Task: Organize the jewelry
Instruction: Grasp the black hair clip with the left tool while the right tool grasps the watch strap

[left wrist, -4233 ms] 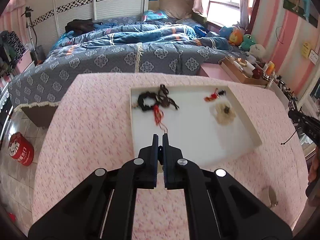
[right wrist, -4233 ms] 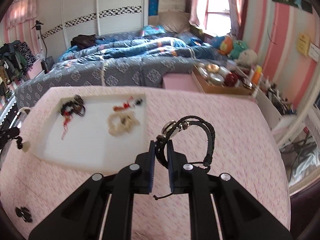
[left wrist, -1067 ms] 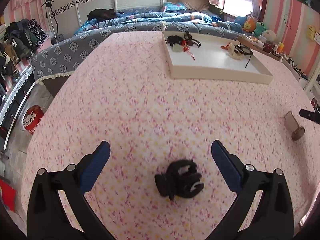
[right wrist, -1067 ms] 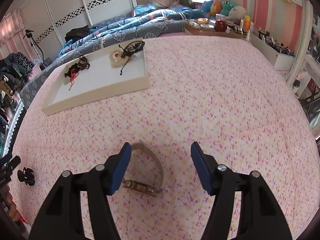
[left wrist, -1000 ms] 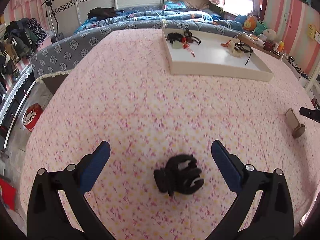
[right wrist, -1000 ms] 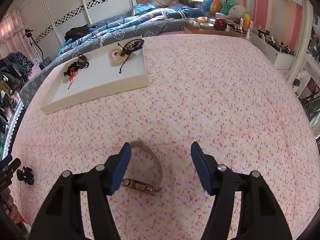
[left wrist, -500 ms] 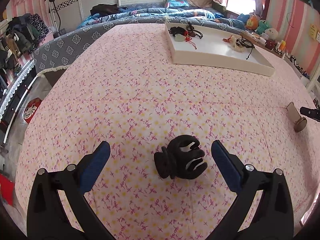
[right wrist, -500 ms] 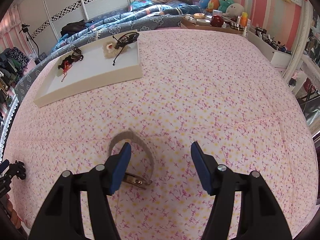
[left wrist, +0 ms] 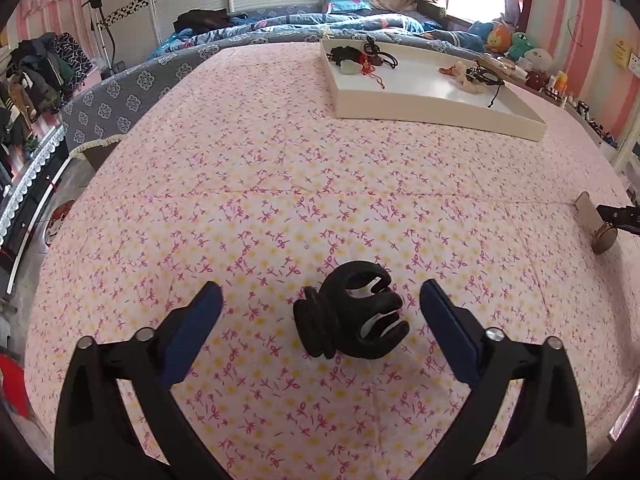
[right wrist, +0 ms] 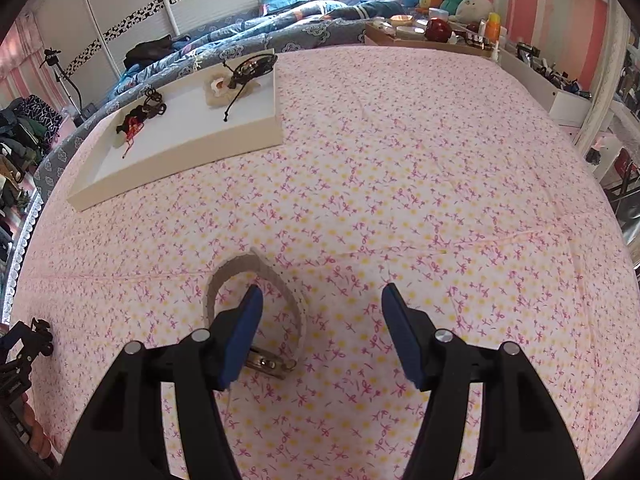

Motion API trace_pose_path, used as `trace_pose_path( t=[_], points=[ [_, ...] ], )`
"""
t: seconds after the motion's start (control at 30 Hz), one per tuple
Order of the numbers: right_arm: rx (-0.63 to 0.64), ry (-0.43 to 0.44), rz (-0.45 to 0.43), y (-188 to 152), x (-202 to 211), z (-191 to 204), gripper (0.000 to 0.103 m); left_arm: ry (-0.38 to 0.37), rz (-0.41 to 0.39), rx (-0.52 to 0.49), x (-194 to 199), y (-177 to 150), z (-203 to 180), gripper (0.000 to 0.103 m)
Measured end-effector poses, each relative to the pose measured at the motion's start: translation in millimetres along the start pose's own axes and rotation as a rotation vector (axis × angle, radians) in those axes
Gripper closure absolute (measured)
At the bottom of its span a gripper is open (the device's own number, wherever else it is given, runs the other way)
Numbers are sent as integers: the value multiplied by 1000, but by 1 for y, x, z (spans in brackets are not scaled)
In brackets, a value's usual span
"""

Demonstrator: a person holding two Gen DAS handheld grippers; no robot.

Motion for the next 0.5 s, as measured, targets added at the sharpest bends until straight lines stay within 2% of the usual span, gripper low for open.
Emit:
trace_pose_path(
  t=[0.03,0.1,0.13,0.2,0.27,0.37,0.4,0.43,0.47,0.5],
  points=[
    [0,6,7,0,-3,0,41,-5,7,-4,-2,1,-1,15],
    [-6,13,14,0,-7,0,42,-12,22,-10,-7,3,-2,26],
    [-9,17,17,0,-8,0,43,-18,34,-9,-9,3,-2,28],
    [-6,37,26,1,-10,2,52,-57,61,4,-13,4,-1,37],
    [2,53,43,3,-13,5,56,-73,65,1,-14,5,-2,43],
    [0,86,62,5,-17,7,62,-84,70,-11,-16,6,-6,45],
    [2,96,67,6,-18,8,66,-86,70,-10,-16,7,-6,46],
    [4,109,70,8,-19,8,77,-90,70,-8,-16,7,-6,46],
    [6,112,73,9,-20,9,80,-94,71,-6,-17,8,-6,46],
    [14,91,80,10,-21,10,91,-97,71,-4,-18,10,-6,46]
  ],
)
Point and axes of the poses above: each gripper's, at about its wrist camera, not at the fingertips, and x roughly against the way its jaws point, z to its left, y to its top, the point moved 1 cm from there along -x, roughly the way its jaws point, and after that the axes turned 11 degrees about x, right-handed, at the moved point
